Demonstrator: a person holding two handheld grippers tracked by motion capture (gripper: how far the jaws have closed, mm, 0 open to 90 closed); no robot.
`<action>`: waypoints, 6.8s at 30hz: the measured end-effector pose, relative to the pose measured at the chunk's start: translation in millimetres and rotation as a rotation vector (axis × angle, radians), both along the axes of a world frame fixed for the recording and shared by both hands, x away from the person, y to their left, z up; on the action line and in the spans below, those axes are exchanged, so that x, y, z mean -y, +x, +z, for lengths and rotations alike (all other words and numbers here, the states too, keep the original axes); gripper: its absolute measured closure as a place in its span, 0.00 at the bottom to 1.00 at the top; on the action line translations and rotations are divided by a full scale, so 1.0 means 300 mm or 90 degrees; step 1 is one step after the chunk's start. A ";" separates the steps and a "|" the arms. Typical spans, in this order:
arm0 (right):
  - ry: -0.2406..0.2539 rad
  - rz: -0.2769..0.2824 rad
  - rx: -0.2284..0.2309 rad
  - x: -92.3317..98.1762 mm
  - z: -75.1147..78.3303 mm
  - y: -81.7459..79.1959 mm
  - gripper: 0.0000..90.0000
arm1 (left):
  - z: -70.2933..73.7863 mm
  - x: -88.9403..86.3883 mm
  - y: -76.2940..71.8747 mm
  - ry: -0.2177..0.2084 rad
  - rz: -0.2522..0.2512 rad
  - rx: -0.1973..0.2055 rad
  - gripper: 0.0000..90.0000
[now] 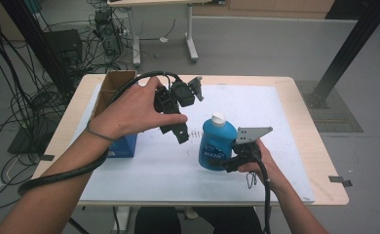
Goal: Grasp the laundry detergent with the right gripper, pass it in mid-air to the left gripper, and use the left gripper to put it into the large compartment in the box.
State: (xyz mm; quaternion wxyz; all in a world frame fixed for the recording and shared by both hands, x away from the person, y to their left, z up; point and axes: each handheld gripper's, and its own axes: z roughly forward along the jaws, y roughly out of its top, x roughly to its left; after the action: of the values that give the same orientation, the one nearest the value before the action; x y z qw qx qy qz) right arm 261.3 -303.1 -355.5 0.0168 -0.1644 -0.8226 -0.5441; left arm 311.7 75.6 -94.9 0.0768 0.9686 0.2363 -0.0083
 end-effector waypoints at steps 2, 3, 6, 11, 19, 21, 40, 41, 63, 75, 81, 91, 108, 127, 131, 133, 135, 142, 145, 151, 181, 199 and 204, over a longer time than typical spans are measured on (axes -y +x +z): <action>-0.002 0.011 0.000 -0.004 0.007 0.007 0.45 | 0.001 0.010 -0.004 0.001 -0.005 -0.003 0.07; -0.003 0.015 0.000 -0.006 0.010 0.010 0.45 | 0.002 0.019 -0.008 0.004 -0.012 0.000 0.07; -0.005 0.030 0.000 -0.012 0.022 0.023 0.45 | 0.005 0.028 -0.014 0.001 -0.020 0.001 0.07; -0.007 0.049 0.001 -0.019 0.035 0.039 0.45 | 0.011 0.040 -0.020 -0.008 -0.034 -0.002 0.07; -0.034 0.108 -0.001 -0.051 0.083 0.101 0.45 | 0.023 0.061 -0.039 -0.009 -0.054 -0.003 0.07; -0.042 0.126 -0.001 -0.063 0.099 0.118 0.45 | 0.022 0.064 -0.049 -0.012 -0.060 0.001 0.07; -0.047 0.206 -0.010 -0.128 0.103 0.183 0.45 | 0.047 0.103 -0.062 -0.010 -0.102 -0.004 0.06; -0.046 0.207 -0.010 -0.129 0.102 0.184 0.45 | 0.049 0.105 -0.060 -0.010 -0.107 -0.004 0.06; -0.021 0.221 -0.010 -0.131 0.078 0.175 0.45 | 0.065 0.156 -0.056 -0.002 -0.149 -0.011 0.06; -0.019 0.213 -0.010 -0.119 0.080 0.163 0.45 | 0.072 0.152 -0.063 -0.002 -0.147 -0.007 0.07; -0.019 0.213 -0.013 -0.117 0.079 0.161 0.45 | 0.078 0.152 -0.066 -0.002 -0.148 -0.006 0.07; -0.018 0.211 -0.010 -0.116 0.086 0.158 0.45 | 0.087 0.147 -0.069 0.000 -0.144 -0.001 0.07; -0.020 0.211 -0.011 -0.117 0.089 0.157 0.45 | 0.086 0.144 -0.070 0.003 -0.142 -0.001 0.07; -0.019 0.213 -0.007 -0.118 0.098 0.157 0.45 | 0.092 0.144 -0.071 0.002 -0.141 0.000 0.07; -0.018 0.212 -0.007 -0.117 0.098 0.158 0.45 | 0.094 0.145 -0.072 0.000 -0.142 0.001 0.07; -0.018 0.212 -0.007 -0.117 0.098 0.157 0.45 | 0.094 0.144 -0.074 -0.002 -0.139 0.001 0.07; -0.018 0.214 -0.005 -0.117 0.098 0.158 0.45 | 0.095 0.145 -0.077 -0.002 -0.138 0.003 0.07; -0.019 0.216 -0.001 -0.118 0.104 0.156 0.45 | 0.100 0.146 -0.084 0.000 -0.137 0.013 0.07; -0.019 0.215 -0.002 -0.118 0.104 0.156 0.45 | 0.104 0.143 -0.088 -0.004 -0.136 0.018 0.07; -0.019 0.217 -0.001 -0.119 0.106 0.156 0.45 | 0.105 0.144 -0.088 0.001 -0.140 0.017 0.07; -0.021 0.221 0.003 -0.128 0.111 0.153 0.45 | 0.108 0.142 -0.086 0.002 -0.140 0.014 0.07; -0.020 0.222 0.005 -0.125 0.113 0.151 0.45 | 0.108 0.147 -0.084 0.004 -0.139 0.011 0.07; -0.021 0.223 0.008 -0.128 0.119 0.149 0.45 | 0.108 0.146 -0.085 0.003 -0.141 0.010 0.07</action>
State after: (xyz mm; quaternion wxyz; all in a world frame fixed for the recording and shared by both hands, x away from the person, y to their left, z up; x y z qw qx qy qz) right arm 306.1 -264.8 -320.0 0.1036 -0.0155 -0.8475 -0.5203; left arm 286.3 31.7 -62.4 0.0752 0.9890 0.1270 -0.0084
